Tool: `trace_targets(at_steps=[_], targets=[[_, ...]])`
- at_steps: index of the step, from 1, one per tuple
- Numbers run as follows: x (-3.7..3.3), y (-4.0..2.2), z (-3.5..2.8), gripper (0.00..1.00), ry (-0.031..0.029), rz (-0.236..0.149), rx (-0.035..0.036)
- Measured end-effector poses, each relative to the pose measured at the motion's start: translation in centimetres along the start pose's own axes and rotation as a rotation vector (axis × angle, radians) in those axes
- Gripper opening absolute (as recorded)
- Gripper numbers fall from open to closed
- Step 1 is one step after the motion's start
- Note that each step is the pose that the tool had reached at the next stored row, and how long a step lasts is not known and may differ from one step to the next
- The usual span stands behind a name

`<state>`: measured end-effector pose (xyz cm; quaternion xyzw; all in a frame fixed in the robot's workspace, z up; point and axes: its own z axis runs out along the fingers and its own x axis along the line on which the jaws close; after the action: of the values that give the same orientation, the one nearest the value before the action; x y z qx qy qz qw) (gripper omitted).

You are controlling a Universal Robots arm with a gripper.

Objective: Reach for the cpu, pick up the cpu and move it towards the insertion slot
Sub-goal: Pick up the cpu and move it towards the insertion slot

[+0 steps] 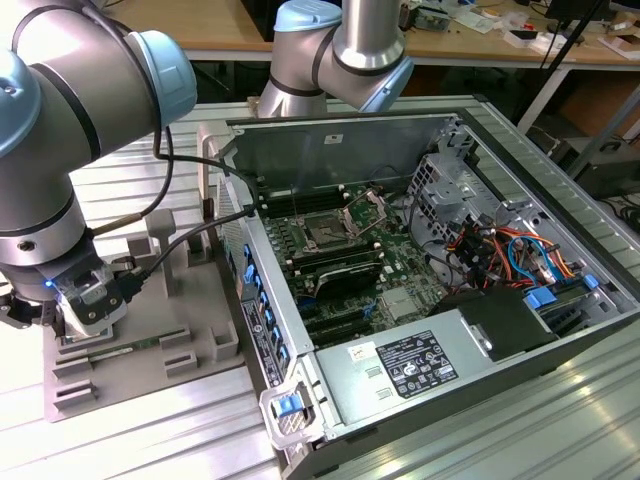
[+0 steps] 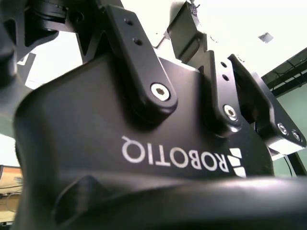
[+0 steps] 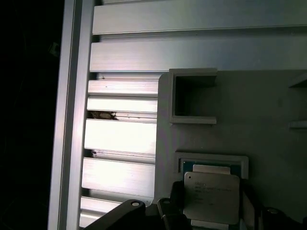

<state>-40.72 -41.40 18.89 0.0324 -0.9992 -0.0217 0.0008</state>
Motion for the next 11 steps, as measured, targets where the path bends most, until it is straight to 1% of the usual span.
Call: trace_targets(at_steps=[6, 8, 11], targets=[[0.0, 0.0, -0.07, 0.55, -0.0003, 0.0, -0.0002], [0.0, 0.01, -0.3, 0.55, -0.0001, 0.0, -0.0001], [0.0, 0.02, -0.43, 0.55, -0.0002, 0.0, -0.0001]])
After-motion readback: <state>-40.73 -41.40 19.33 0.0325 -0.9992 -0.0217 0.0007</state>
